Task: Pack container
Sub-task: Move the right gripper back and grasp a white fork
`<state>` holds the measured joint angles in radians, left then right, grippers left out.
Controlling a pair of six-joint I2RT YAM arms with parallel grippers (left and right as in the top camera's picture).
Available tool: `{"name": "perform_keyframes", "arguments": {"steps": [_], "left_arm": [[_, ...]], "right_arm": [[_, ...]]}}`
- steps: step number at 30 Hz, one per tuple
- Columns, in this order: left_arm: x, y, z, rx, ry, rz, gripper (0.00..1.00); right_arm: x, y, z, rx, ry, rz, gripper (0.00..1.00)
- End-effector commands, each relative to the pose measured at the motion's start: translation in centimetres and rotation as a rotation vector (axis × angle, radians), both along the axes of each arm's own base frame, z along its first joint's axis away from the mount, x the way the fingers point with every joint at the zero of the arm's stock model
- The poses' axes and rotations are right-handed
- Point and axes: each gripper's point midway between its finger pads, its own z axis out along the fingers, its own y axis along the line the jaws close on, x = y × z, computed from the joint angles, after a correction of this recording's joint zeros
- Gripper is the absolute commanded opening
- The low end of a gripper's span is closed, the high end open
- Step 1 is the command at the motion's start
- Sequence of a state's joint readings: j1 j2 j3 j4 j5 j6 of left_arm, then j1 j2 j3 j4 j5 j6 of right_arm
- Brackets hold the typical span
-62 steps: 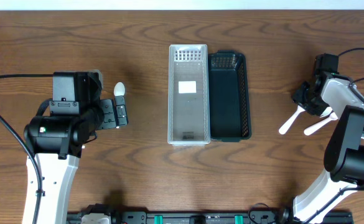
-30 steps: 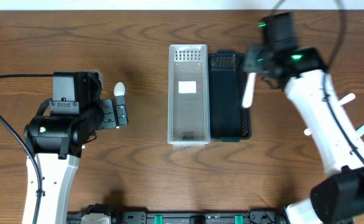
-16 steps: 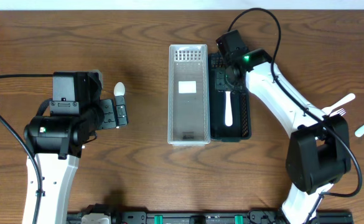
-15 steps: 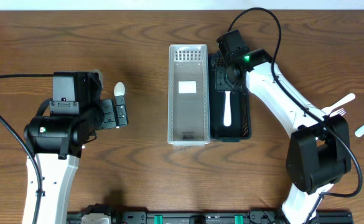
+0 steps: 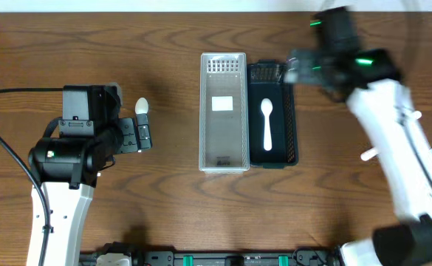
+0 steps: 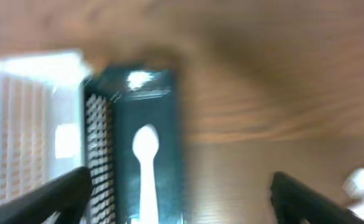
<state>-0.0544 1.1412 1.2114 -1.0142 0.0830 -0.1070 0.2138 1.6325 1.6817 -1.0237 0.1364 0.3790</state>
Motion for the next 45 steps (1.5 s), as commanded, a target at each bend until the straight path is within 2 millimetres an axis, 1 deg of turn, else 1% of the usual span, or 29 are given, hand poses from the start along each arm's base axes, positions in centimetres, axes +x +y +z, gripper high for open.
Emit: {"name": "perform_keyframes", "arguments": {"steps": [1, 4, 7, 9, 11, 12, 14, 17, 19, 21, 25, 28, 32, 40, 45], "left_arm": [[0.2, -0.2, 0.8, 0.001, -0.021, -0.013, 0.98], [0.2, -0.2, 0.8, 0.001, -0.021, -0.013, 0.98], [0.2, -0.2, 0.8, 0.001, -0.021, -0.013, 0.98], [0.2, -0.2, 0.8, 0.001, -0.021, -0.013, 0.98], [0.2, -0.2, 0.8, 0.001, -0.021, -0.013, 0.98], [0.2, -0.2, 0.8, 0.001, -0.021, -0.013, 0.98], [0.2, -0.2, 0.8, 0.001, -0.021, -0.013, 0.98], [0.2, -0.2, 0.8, 0.001, -0.021, -0.013, 0.98], [0.2, -0.2, 0.8, 0.001, -0.021, -0.013, 0.98], [0.2, -0.2, 0.8, 0.001, -0.021, -0.013, 0.98], [0.2, -0.2, 0.8, 0.001, -0.021, -0.013, 0.98], [0.2, -0.2, 0.8, 0.001, -0.021, -0.013, 0.98], [0.2, -0.2, 0.8, 0.001, -0.021, -0.013, 0.98], [0.3, -0.2, 0.8, 0.001, -0.019, -0.013, 0.98], [0.3, -0.2, 0.8, 0.001, -0.019, -0.013, 0.98]], "right_arm": [[-1.4, -7.2, 2.1, -0.009, -0.026, -0.232, 0.99], [-3.3, -13.3, 1.3, 0.019, 0.034, -0.412, 0.99], [-5.5, -18.1, -0.8, 0.062, 0.120, -0.591, 0.99], [-6.4, -20.4, -2.3, 0.077, 0.163, -0.680, 0.99], [-6.6, -22.4, -3.9, 0.083, 0.187, -0.736, 0.99], [-6.4, -23.3, -4.6, 0.086, 0.189, -0.749, 0.99], [-5.4, -24.4, -6.1, 0.088, 0.201, -0.704, 0.99], [-4.8, -25.3, -8.5, 0.091, 0.250, -0.695, 0.99], [-4.2, -25.6, -10.9, 0.096, 0.296, -0.698, 0.99], [-3.8, -25.8, -12.5, 0.096, 0.325, -0.691, 0.99], [-2.8, -25.5, -15.4, 0.096, 0.369, -0.653, 0.99], [-1.6, -24.8, -17.1, 0.115, 0.379, -0.594, 0.99], [-1.2, -24.7, -18.8, 0.131, 0.401, -0.586, 0.99], [-1.2, -24.4, -21.4, 0.148, 0.448, -0.575, 0.99], [-1.4, -24.3, -22.2, 0.153, 0.469, -0.574, 0.99]]}}
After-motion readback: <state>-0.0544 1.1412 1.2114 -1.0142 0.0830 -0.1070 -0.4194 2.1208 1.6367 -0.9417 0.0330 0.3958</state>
